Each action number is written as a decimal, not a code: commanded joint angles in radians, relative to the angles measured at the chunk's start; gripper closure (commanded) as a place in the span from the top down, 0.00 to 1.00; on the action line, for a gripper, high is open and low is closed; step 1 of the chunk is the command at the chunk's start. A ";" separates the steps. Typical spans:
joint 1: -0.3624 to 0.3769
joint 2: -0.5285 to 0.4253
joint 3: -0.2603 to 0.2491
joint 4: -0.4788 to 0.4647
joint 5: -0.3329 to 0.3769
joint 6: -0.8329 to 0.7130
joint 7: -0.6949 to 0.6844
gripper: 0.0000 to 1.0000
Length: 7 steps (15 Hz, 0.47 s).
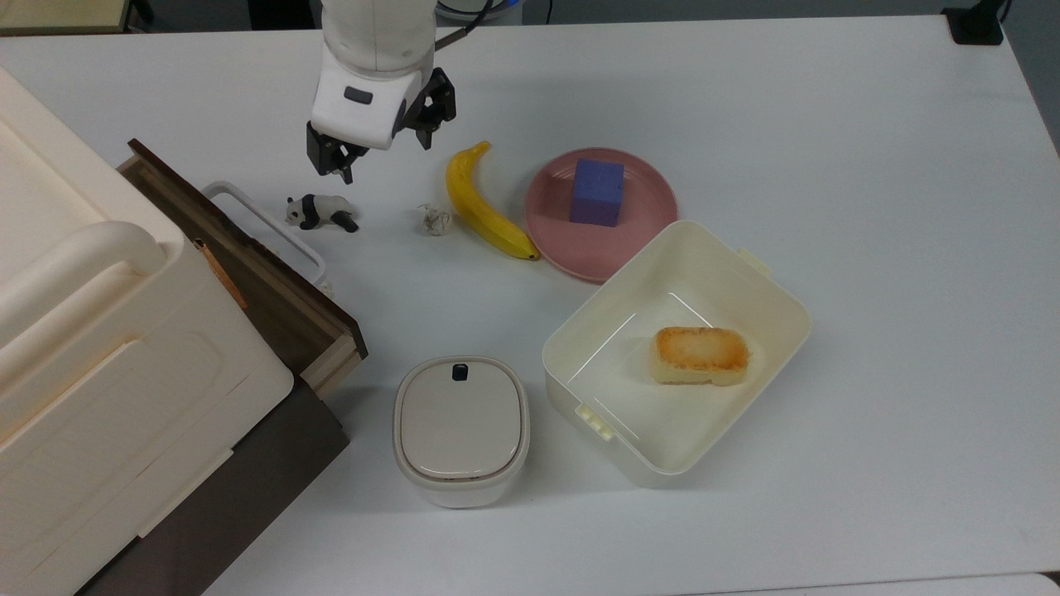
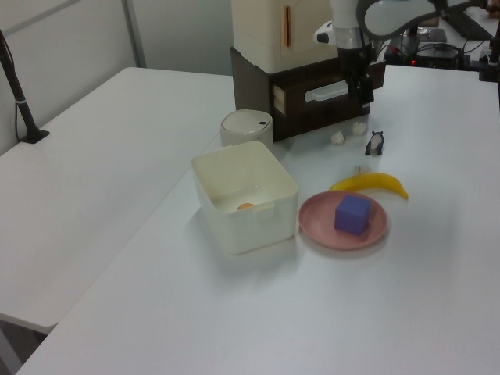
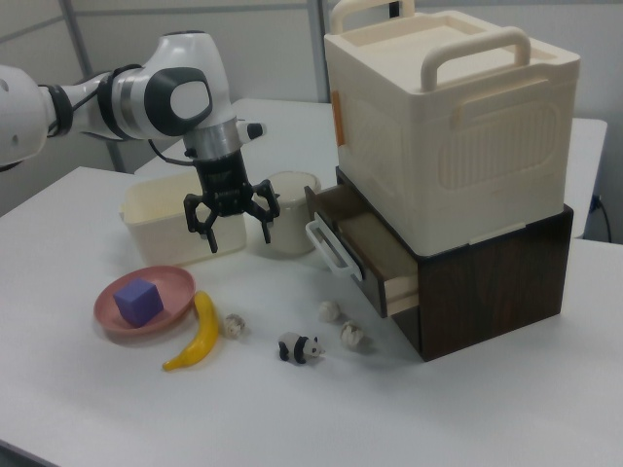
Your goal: Slide the drawer open
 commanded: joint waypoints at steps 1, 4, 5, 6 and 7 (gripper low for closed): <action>-0.005 -0.021 -0.003 -0.021 0.025 0.101 0.107 1.00; -0.018 0.002 -0.012 -0.055 0.016 0.337 0.242 1.00; -0.018 0.018 -0.012 -0.060 0.012 0.365 0.244 1.00; -0.018 0.030 -0.012 -0.058 0.004 0.377 0.243 1.00; -0.018 0.042 -0.012 -0.058 -0.016 0.385 0.237 1.00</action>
